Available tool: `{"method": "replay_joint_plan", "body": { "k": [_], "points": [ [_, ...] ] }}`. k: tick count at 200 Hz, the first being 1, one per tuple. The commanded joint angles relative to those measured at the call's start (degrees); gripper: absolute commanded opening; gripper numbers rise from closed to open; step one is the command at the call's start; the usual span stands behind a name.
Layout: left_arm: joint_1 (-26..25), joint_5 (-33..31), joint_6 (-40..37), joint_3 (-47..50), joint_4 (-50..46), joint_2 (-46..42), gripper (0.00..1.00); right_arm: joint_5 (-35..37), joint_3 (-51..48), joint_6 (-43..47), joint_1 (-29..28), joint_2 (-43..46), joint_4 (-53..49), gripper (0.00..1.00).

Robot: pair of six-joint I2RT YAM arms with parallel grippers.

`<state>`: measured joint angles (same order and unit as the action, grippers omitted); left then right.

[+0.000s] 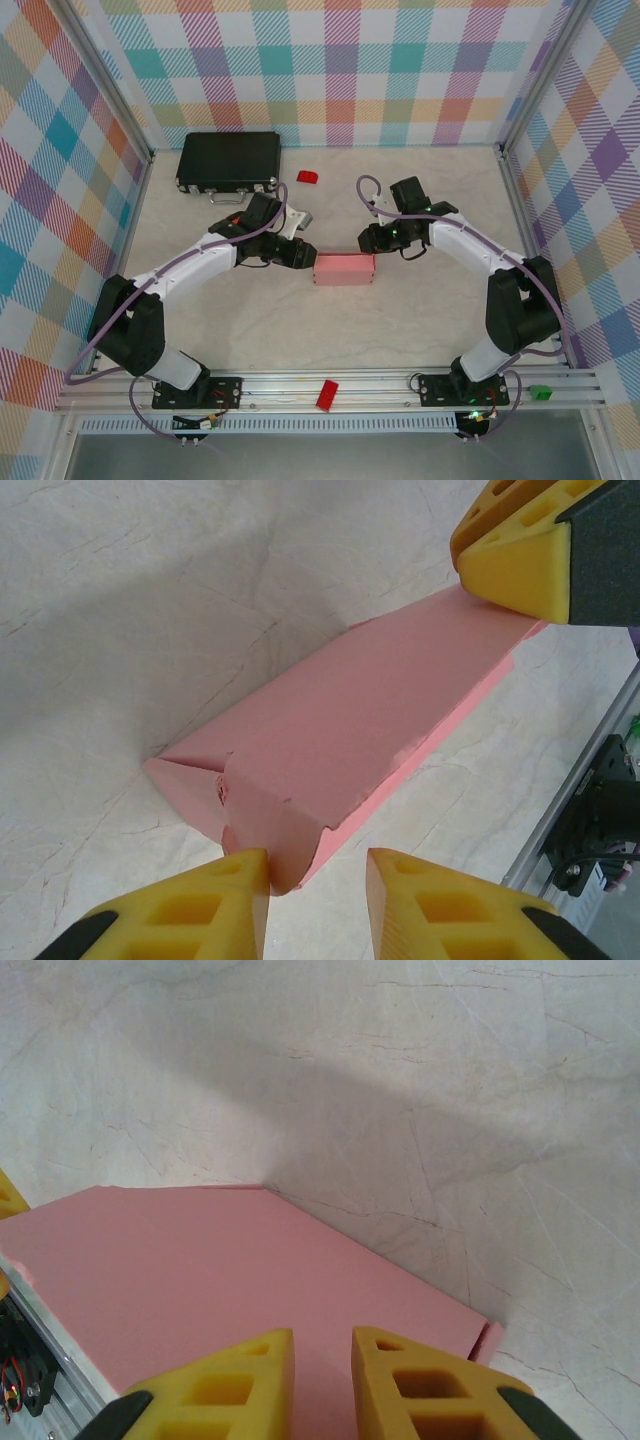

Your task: Fold the paper box

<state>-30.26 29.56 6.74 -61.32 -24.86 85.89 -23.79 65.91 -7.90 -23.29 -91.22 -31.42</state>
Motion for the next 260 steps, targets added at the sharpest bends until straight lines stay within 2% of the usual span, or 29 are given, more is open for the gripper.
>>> {"method": "replay_joint_plan", "body": {
  "k": [1,61,97,140,183,226,260],
  "points": [
    [-0.50,1.36,1.31,-0.23,1.61,0.63,0.33,0.09,0.72,0.42,-0.31,-0.71,-1.65,0.23],
    [-0.50,-1.43,1.31,-0.12,1.11,0.16,0.40,2.32,0.95,-0.97,-0.38,-0.67,-0.95,0.24],
    [-0.50,-1.43,1.06,-0.16,0.96,0.42,0.39,5.43,2.11,-2.88,-0.11,0.00,-0.24,0.31],
    [-0.50,-1.50,0.74,-0.40,0.74,0.87,0.38,7.26,4.12,-3.57,0.09,0.26,-0.78,0.33],
    [-0.50,-1.48,0.64,-0.58,0.28,0.99,0.38,6.21,4.43,-2.65,0.09,0.04,-1.66,0.32],
    [-0.50,-2.31,0.55,-0.48,0.62,0.43,0.38,8.58,3.48,-3.30,0.09,2.33,-0.90,0.32],
    [-0.50,-0.85,0.81,-0.81,1.10,0.86,0.36,8.08,3.19,-3.35,0.26,2.22,-1.10,0.30]
  ]
}}
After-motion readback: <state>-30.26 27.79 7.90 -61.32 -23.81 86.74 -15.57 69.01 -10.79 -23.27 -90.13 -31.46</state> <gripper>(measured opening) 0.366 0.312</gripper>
